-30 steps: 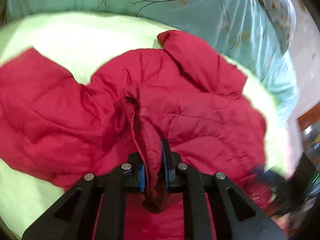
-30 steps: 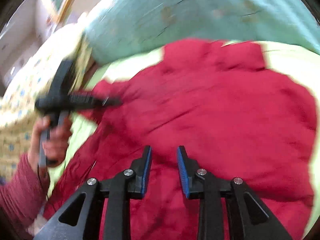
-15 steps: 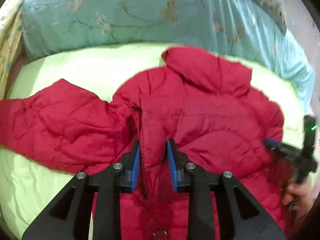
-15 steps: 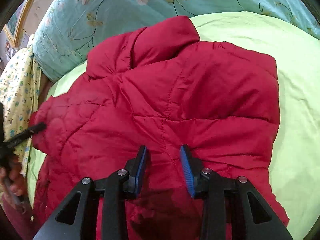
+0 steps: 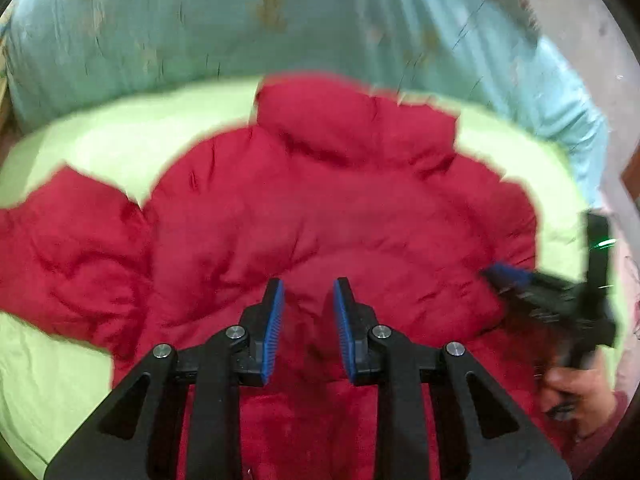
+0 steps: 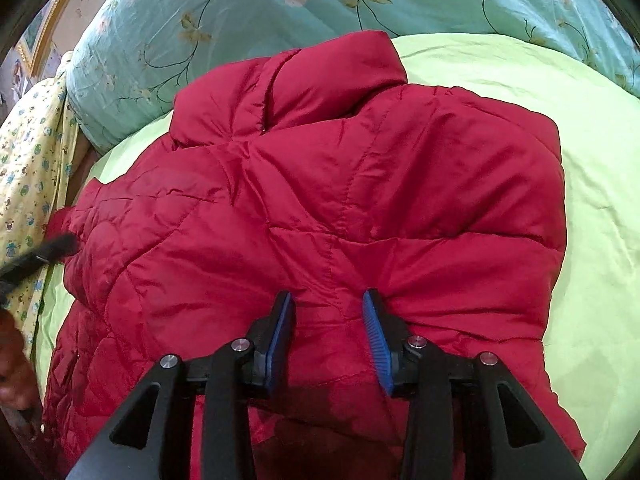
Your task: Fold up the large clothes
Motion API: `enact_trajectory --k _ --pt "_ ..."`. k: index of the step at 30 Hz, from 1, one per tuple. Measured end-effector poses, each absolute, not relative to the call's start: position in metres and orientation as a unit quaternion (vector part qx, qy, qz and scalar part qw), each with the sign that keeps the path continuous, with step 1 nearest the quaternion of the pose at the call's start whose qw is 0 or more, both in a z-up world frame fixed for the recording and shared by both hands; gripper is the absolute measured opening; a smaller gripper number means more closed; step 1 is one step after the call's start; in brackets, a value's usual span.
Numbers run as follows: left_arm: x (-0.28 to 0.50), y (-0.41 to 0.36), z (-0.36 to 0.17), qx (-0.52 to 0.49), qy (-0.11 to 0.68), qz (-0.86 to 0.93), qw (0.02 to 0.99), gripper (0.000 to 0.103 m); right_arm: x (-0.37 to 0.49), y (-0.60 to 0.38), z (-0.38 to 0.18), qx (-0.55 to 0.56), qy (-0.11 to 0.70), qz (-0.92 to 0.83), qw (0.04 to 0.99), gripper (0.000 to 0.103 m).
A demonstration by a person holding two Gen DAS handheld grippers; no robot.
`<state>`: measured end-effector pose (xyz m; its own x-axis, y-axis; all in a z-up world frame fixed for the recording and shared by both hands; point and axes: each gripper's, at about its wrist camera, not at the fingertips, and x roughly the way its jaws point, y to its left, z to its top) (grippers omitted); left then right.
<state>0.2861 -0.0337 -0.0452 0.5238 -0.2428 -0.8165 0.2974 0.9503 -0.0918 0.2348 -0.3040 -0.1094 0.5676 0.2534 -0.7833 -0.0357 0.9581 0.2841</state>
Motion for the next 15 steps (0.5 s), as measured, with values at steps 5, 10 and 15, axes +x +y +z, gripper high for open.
enact_trajectory --k 5,10,15 --pt "0.298 -0.025 -0.079 0.006 0.491 -0.123 0.862 0.023 0.23 -0.311 -0.11 0.133 0.444 0.105 0.88 0.042" --pt "0.293 -0.017 -0.081 -0.017 0.486 -0.104 0.867 0.023 0.219 -0.326 -0.109 0.161 0.423 0.137 0.881 0.042" --pt "0.287 -0.023 -0.083 0.003 0.475 -0.093 0.875 0.023 0.217 -0.333 -0.109 0.185 0.413 0.15 0.879 0.043"
